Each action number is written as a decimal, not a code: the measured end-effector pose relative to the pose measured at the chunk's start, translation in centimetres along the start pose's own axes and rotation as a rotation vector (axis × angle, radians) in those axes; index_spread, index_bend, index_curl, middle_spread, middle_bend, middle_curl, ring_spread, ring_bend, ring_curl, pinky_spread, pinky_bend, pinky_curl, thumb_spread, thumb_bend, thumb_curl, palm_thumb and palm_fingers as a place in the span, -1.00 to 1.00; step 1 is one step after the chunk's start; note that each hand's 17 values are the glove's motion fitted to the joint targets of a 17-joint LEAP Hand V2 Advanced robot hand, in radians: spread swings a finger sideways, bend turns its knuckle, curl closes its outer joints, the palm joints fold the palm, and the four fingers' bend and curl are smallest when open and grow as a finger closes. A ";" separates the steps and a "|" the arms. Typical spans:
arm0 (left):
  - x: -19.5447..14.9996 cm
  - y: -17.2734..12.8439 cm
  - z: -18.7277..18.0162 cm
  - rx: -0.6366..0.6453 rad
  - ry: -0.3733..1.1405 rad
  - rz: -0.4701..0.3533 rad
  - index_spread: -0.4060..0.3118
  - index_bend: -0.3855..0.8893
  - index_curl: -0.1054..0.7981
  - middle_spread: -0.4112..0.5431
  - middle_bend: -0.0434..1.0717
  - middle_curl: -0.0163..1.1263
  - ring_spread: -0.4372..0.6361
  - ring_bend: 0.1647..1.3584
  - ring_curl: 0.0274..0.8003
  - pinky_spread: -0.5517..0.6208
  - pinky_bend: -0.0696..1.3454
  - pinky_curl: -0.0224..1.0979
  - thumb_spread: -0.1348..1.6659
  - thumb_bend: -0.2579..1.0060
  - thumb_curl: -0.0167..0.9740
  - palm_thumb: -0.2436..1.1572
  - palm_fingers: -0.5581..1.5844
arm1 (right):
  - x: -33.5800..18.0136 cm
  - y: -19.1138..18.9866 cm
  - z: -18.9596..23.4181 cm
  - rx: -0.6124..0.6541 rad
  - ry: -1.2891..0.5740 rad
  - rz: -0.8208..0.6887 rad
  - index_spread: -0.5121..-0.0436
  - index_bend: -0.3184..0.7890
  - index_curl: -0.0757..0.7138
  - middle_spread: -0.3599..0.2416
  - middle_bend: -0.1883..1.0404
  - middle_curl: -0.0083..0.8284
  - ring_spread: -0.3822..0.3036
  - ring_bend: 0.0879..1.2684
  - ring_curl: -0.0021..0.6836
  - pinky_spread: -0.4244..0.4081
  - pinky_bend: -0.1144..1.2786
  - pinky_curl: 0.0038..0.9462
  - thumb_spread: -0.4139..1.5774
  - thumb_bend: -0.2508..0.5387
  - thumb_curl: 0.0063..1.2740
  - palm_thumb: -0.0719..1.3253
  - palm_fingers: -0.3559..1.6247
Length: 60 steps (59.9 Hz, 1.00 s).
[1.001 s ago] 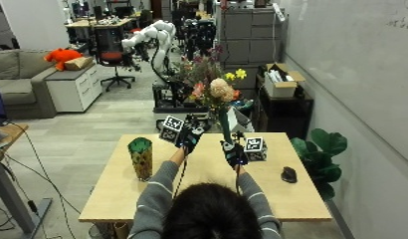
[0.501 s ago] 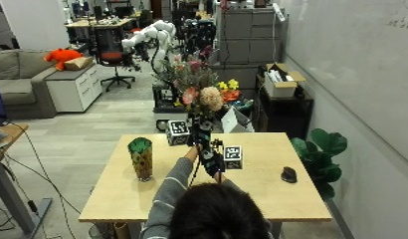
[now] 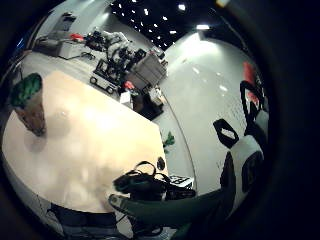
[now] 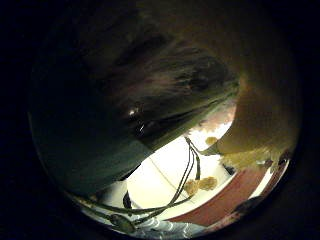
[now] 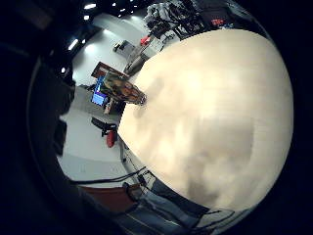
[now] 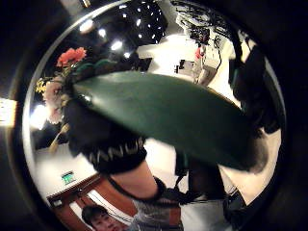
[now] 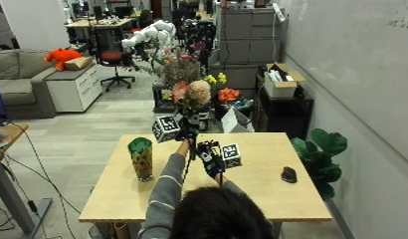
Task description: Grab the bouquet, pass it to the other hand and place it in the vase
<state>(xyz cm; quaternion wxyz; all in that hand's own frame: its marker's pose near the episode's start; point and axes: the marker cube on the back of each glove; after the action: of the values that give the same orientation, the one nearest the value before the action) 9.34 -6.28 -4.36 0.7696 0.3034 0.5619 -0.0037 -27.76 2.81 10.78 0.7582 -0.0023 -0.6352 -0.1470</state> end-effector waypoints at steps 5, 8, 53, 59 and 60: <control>0.3 -1.4 -2.1 0.055 -0.036 0.011 -0.84 0.37 0.49 -0.88 0.41 0.01 -0.88 0.10 0.15 -0.76 0.08 -0.07 0.27 -0.62 0.14 0.38 0.84 | 0.8 -0.1 -0.9 0.026 0.013 -0.035 0.15 -0.23 0.26 -0.29 0.15 0.17 -0.47 0.02 0.27 -0.72 0.11 -0.11 0.42 -0.56 -0.15 -0.04 0.43; 1.6 -1.7 -4.3 0.083 -0.066 0.011 -0.85 0.37 0.51 -0.88 0.42 0.01 -0.88 0.11 0.15 -0.76 0.09 -0.07 0.27 -0.62 0.16 0.37 0.83 | 0.6 -0.3 -1.4 0.027 -0.033 -0.139 0.12 -0.26 0.18 -0.30 0.08 0.14 -0.47 -0.03 0.24 -0.70 0.06 -0.14 0.43 -0.54 -0.20 -0.11 0.43; -3.2 -12.3 -16.9 0.433 -0.259 -0.015 -0.87 0.32 0.67 -0.87 0.46 -0.01 -0.87 0.13 0.14 -0.75 0.11 -0.07 0.27 -0.62 0.28 0.36 0.82 | 6.5 -1.9 -4.8 0.119 0.122 -0.009 0.19 -0.20 -0.04 -0.30 -0.16 0.15 -0.48 -0.26 0.24 -0.64 -0.16 -0.23 0.47 -0.43 -0.35 -0.10 0.55; -3.9 -12.8 -17.3 0.447 -0.258 -0.021 -0.87 0.32 0.68 -0.87 0.46 -0.01 -0.87 0.13 0.14 -0.75 0.11 -0.07 0.27 -0.62 0.29 0.36 0.82 | 6.9 -2.1 -4.7 0.101 0.114 -0.066 0.20 -0.20 -0.03 -0.29 -0.15 0.16 -0.48 -0.27 0.24 -0.64 -0.17 -0.23 0.47 -0.42 -0.35 -0.10 0.55; -4.0 -12.9 -17.4 0.448 -0.259 -0.023 -0.87 0.32 0.68 -0.87 0.46 -0.01 -0.87 0.13 0.14 -0.75 0.11 -0.07 0.27 -0.62 0.29 0.36 0.82 | 7.1 -2.1 -4.7 0.102 0.121 -0.053 0.21 -0.20 -0.03 -0.29 -0.15 0.17 -0.48 -0.27 0.24 -0.64 -0.17 -0.23 0.47 -0.43 -0.36 -0.10 0.55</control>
<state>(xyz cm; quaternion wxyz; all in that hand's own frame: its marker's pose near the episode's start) -11.63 -9.95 -10.07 0.7485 0.4570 0.4473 -0.1754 -22.68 -1.71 16.36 0.7902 0.0619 -0.5948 -0.1342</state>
